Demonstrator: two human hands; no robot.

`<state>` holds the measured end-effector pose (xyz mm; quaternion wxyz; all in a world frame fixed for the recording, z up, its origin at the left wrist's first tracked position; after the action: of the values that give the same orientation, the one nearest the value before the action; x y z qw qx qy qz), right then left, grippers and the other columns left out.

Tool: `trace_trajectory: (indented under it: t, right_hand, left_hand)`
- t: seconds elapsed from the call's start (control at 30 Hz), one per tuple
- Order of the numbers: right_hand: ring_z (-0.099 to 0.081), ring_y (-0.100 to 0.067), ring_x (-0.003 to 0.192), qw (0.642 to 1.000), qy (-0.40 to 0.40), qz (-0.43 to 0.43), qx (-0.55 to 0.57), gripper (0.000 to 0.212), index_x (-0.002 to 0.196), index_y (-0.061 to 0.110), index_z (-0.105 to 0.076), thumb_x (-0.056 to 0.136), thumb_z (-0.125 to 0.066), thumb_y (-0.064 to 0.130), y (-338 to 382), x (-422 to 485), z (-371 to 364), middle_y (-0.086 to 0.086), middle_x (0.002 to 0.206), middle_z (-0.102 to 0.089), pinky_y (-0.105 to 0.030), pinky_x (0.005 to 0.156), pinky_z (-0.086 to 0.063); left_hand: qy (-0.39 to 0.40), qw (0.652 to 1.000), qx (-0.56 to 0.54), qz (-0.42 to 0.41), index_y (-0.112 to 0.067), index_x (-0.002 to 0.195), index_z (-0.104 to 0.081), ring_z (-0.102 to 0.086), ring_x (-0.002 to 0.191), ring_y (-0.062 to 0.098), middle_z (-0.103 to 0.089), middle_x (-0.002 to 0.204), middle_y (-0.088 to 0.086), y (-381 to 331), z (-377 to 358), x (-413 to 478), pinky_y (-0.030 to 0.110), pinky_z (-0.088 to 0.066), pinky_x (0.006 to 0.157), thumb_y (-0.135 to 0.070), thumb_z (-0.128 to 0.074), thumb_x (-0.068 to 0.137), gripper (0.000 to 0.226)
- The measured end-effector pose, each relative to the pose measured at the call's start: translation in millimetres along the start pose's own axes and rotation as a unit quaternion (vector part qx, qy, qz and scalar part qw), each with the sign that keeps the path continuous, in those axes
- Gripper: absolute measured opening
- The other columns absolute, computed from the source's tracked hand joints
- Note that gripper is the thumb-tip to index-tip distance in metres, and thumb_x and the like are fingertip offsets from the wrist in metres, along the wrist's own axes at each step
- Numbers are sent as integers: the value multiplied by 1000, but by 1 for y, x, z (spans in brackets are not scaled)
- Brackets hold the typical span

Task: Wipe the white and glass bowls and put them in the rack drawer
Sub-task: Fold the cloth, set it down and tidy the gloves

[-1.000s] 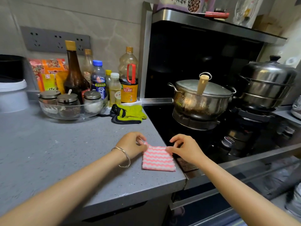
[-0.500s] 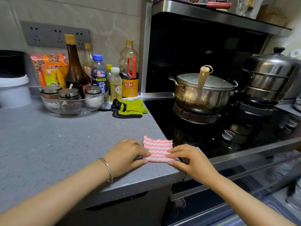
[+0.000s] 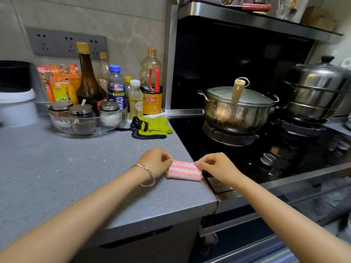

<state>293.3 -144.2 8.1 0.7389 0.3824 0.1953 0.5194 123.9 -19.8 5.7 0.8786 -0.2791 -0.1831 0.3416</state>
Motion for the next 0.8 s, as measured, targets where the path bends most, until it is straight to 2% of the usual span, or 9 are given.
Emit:
trace_trajectory:
  t: [0.13,0.2,0.33,0.43,0.47,0.57,0.63,0.7,0.8]
  right_hand:
    - [-60,-3,73,998,26,-36,-36,13,79,11,-75,86,-70,21,-2,15,-1,4,82,-71,-14,66,-44]
    - [-60,-4,76,996,50,-35,-67,15,84,10,-74,87,-68,24,3,19,0,6,82,-69,-14,68,-43]
    - [-56,-3,77,975,165,-44,-141,25,103,13,-68,86,-69,30,23,21,2,9,85,-63,-12,65,-40]
    - [-56,-9,82,956,214,-57,-191,32,108,10,-65,84,-71,31,32,23,-1,2,93,-64,-27,80,-48]
    - [-56,-10,82,955,221,-55,-190,30,105,9,-66,84,-71,29,35,22,-1,0,93,-64,-29,83,-48]
    - [-50,-7,72,960,223,-35,-164,18,91,12,-63,83,-73,25,43,17,3,4,80,-58,-22,71,-41]
    - [-50,-9,73,966,221,-13,-133,19,88,14,-61,82,-74,27,50,12,6,2,79,-57,-23,73,-39]
    - [-51,-11,75,972,214,4,-99,20,87,14,-59,83,-73,27,58,6,7,-1,80,-57,-26,72,-40]
    - [-59,-15,80,977,213,-7,8,17,92,8,-55,86,-69,15,77,-4,5,-7,86,-59,-24,70,-51]
  left_hand:
    - [17,999,36,26,-16,94,-74,-65,92,20,-73,98,2,10,-3,8,27,-48,84,-23,-61,91,15]
    - [32,999,37,17,-16,99,-71,-64,96,21,-72,102,3,7,-2,10,29,-48,85,-27,-59,92,18]
    - [127,988,84,3,-16,116,-59,-58,95,20,-64,110,3,-4,-2,13,27,-45,84,-40,-60,90,35]
    - [187,974,131,-6,-16,120,-54,-59,89,20,-65,112,6,-7,-2,14,29,-48,83,-37,-62,88,39]
    - [197,973,119,-9,-15,119,-55,-58,87,20,-65,110,6,-9,-1,14,29,-48,81,-34,-63,88,37]
    - [204,977,53,-21,-18,103,-60,-53,79,16,-62,95,3,-16,4,7,28,-42,71,-31,-67,86,23]
    - [176,983,36,-33,-24,97,-58,-48,87,13,-51,95,-4,-17,10,0,24,-37,75,-32,-68,85,17]
    - [171,984,-17,-38,-23,92,-56,-49,92,14,-54,97,-4,-16,18,-10,25,-37,81,-29,-69,85,16]
    - [187,971,-143,-30,-21,88,-56,-55,84,18,-60,90,5,-14,31,-29,34,-46,84,-28,-69,82,16]
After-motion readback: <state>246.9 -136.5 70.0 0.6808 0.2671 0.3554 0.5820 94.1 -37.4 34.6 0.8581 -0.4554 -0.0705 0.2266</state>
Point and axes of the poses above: each hand's wrist, its own x-axis towards the middle knuckle, its own z-axis out of the back of the hand, y = z × x, the point moved 2 cm from there along x, towards the middle knuckle
